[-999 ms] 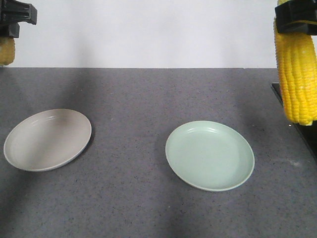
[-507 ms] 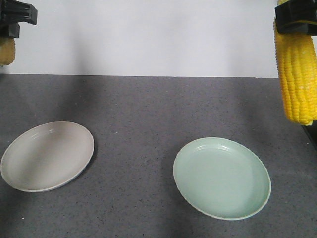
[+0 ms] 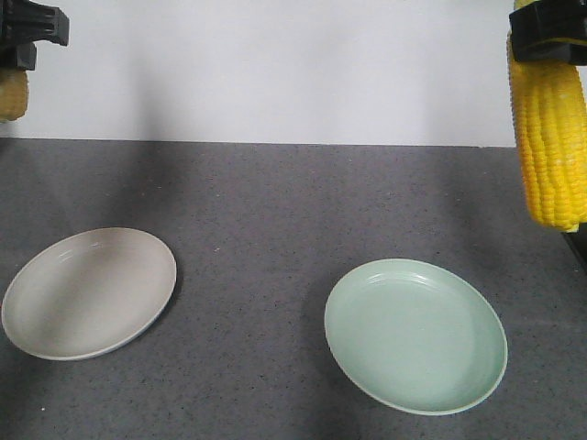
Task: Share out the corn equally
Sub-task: 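Drive the base to the counter with the empty white and green plates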
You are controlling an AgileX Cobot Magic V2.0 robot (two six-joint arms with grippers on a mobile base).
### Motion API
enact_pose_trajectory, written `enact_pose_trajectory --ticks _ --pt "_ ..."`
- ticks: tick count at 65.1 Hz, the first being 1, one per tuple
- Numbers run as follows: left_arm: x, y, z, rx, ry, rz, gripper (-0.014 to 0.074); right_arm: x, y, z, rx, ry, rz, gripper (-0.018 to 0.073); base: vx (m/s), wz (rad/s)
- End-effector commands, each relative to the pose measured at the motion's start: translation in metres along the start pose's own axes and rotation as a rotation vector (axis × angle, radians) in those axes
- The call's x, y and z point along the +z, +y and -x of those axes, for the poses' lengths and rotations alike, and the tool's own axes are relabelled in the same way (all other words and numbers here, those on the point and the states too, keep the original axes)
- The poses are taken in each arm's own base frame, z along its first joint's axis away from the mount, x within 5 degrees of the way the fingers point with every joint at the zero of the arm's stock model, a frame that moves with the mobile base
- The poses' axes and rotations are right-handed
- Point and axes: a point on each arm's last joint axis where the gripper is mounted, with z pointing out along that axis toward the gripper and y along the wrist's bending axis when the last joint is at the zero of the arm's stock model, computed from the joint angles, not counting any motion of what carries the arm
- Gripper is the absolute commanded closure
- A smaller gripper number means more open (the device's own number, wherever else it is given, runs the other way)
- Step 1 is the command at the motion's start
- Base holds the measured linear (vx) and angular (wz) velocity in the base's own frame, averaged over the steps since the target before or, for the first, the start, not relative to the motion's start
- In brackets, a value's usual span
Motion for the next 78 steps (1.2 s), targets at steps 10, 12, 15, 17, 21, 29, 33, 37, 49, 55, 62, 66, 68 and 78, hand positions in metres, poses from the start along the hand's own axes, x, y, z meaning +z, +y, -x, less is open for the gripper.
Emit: enact_pose_trajectory --ticks 10,12,15,17,21,29,33,37,49,55,62,66,68,78 --pt "-0.0220 0.0075 0.0091 -0.018 -0.117 -0.011 0.0530 -0.0193 -0.0028 0.0078 0.003 -0.117 -0.025 0.0458 0.00 0.00" --pt "-0.0220 0.0075 0.0091 -0.018 -0.117 -0.011 0.0530 -0.0193 -0.0028 0.0078 0.003 -0.117 -0.025 0.0458 0.00 0.00" --pt "-0.0220 0.0075 0.0091 -0.018 -0.117 -0.011 0.0530 -0.0193 -0.0028 0.0078 0.003 -0.117 -0.025 0.0458 0.00 0.00" --pt "-0.0220 0.0075 0.0091 -0.018 -0.117 -0.011 0.0530 -0.0193 -0.0028 0.0078 0.003 -0.117 -0.025 0.0458 0.00 0.00" --pt "-0.0220 0.0075 0.0091 -0.018 -0.117 -0.011 0.0530 -0.0193 -0.0028 0.0078 0.003 -0.117 -0.025 0.0458 0.00 0.00" --pt "-0.0220 0.0075 0.0091 -0.018 -0.117 -0.011 0.0530 -0.0193 -0.0028 0.0078 0.003 -0.117 -0.025 0.0458 0.00 0.00" --pt "-0.0220 0.0075 0.0091 -0.018 -0.117 -0.011 0.0530 -0.0193 -0.0028 0.0078 0.003 -0.117 -0.025 0.0458 0.00 0.00" --pt "-0.0220 0.0075 0.0091 -0.018 -0.117 -0.011 0.0530 -0.0193 -0.0028 0.0078 0.003 -0.117 -0.025 0.0458 0.00 0.00" --pt "-0.0220 0.0075 0.0091 -0.018 -0.117 -0.011 0.0530 -0.0193 -0.0028 0.0078 0.003 -0.117 -0.025 0.0458 0.00 0.00" --pt "-0.0220 0.0075 0.0091 -0.018 -0.117 -0.011 0.0530 -0.0193 -0.0028 0.0078 0.003 -0.117 -0.025 0.0458 0.00 0.00" --pt "-0.0220 0.0075 0.0091 -0.018 -0.117 -0.011 0.0530 -0.0193 -0.0028 0.0078 0.003 -0.117 -0.025 0.0458 0.00 0.00" --pt "-0.0220 0.0075 0.0091 -0.018 -0.117 -0.011 0.0530 -0.0193 -0.0028 0.0078 0.003 -0.117 -0.025 0.0458 0.00 0.00" --pt "-0.0220 0.0075 0.0091 -0.018 -0.117 -0.011 0.0530 -0.0193 -0.0028 0.0078 0.003 -0.117 -0.025 0.0458 0.00 0.00" --pt "-0.0220 0.0075 0.0091 -0.018 -0.117 -0.011 0.0530 -0.0193 -0.0028 0.0078 0.003 -0.117 -0.025 0.0458 0.00 0.00"
